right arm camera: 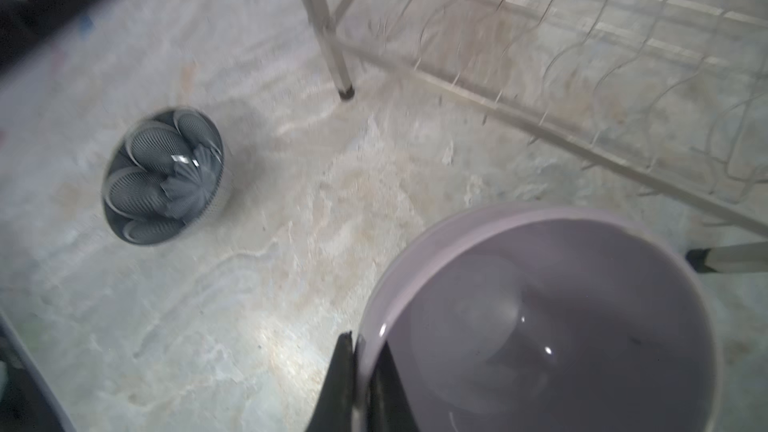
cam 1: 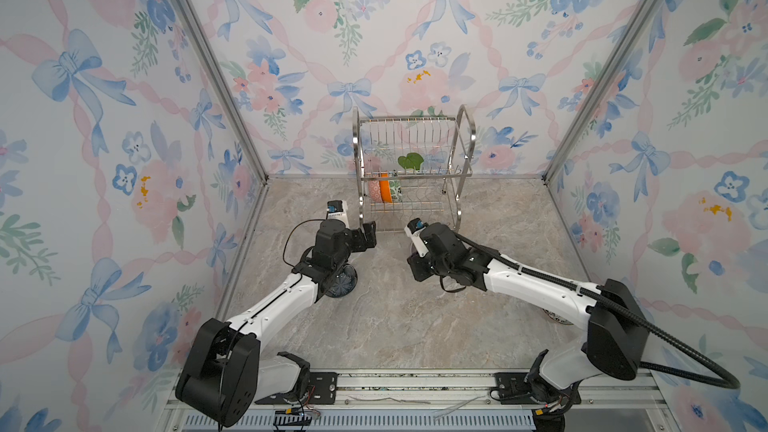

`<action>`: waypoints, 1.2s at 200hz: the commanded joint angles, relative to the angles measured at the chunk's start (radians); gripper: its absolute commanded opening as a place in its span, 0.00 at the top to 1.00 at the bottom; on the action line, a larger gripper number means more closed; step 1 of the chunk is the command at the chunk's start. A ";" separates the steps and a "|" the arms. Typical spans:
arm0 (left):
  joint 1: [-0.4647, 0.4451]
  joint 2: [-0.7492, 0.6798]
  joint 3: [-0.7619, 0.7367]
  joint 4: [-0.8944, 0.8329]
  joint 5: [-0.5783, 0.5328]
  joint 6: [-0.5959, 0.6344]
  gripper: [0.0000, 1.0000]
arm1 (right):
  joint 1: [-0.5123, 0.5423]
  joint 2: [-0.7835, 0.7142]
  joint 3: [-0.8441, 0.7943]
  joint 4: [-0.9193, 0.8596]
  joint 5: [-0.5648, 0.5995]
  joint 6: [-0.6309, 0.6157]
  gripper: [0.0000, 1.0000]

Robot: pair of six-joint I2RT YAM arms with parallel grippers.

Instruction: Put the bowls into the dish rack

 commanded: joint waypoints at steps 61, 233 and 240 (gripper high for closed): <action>0.030 0.197 0.156 -0.064 -0.029 0.019 0.02 | -0.148 0.141 0.114 0.474 -0.292 0.236 1.00; 0.050 0.343 0.239 -0.099 -0.004 0.070 0.51 | -0.221 0.441 0.214 0.898 -0.364 0.473 1.00; 0.049 0.346 0.240 -0.101 -0.002 0.072 0.54 | -0.220 0.452 0.219 0.910 -0.368 0.481 1.00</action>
